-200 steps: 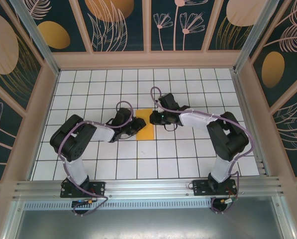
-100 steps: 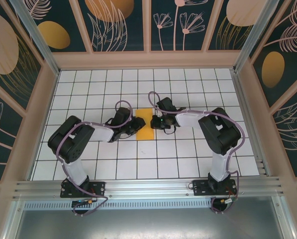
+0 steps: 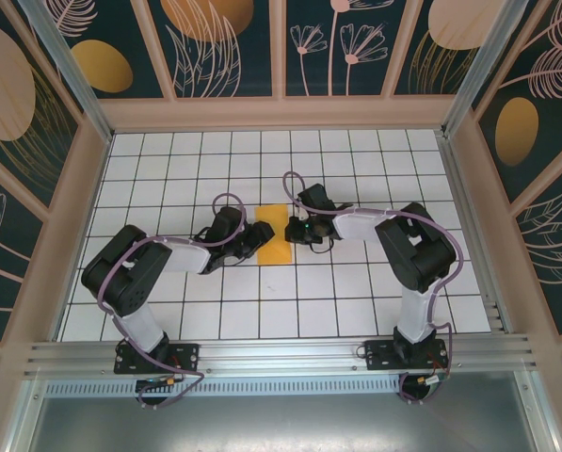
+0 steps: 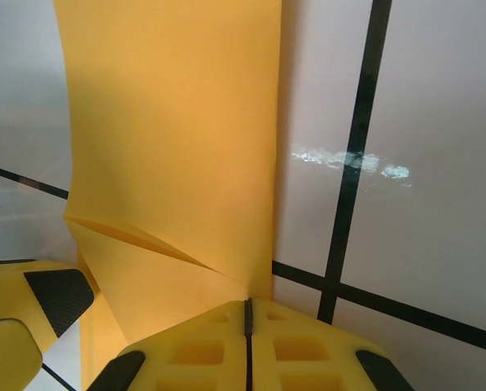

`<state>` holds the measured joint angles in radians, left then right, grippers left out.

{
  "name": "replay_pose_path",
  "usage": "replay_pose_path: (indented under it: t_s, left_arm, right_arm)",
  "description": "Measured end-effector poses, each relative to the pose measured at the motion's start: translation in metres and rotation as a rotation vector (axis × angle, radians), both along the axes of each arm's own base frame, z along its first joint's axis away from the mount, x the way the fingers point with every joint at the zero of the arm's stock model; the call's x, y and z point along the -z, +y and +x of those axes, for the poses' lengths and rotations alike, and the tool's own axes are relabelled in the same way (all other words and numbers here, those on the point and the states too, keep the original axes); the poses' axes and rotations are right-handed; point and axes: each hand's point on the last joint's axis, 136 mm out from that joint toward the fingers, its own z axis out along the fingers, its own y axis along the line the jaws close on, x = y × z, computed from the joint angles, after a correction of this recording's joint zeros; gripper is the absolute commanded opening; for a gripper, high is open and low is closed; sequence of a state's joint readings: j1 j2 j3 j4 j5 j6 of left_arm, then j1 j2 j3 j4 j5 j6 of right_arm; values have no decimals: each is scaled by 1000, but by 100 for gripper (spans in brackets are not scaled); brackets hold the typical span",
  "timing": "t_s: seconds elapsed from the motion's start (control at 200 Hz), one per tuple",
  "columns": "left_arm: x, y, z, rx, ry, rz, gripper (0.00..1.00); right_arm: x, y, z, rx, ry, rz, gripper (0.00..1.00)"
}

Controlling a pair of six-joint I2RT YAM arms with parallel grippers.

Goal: Fold a paper plane with a square sheet of paper (pick it up from the middle)

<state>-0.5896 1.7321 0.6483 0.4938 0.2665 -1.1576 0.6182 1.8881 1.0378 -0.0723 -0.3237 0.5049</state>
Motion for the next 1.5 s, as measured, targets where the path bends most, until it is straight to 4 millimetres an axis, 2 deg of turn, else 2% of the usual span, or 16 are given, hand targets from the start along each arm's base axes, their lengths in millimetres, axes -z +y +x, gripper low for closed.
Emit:
replay_pose_path:
  t_s: [0.275, 0.64, 0.966, 1.261, 1.396, 1.501]
  left_arm:
    - [-6, -6, 6, 9, 7, -8, 69]
    - [0, -2, 15, -44, 54, 85, 69]
    - [6, 5, 11, -68, 136, 210, 63]
    - [6, -2, 17, -63, 144, 216, 56]
    - [5, -3, 18, -57, 138, 221, 44]
    - [6, -2, 17, -46, 132, 235, 41]
  right_arm:
    - [0, 0, 0, 0, 1, 17, 10]
    - [1, 0, -1, 9, -13, 47, 9]
    - [0, 2, -15, 36, -6, 83, 9]
    - [0, 2, -17, 34, -2, 85, 9]
    - [0, 2, -17, 34, -2, 85, 9]
    - [0, 2, -17, 34, -2, 85, 9]
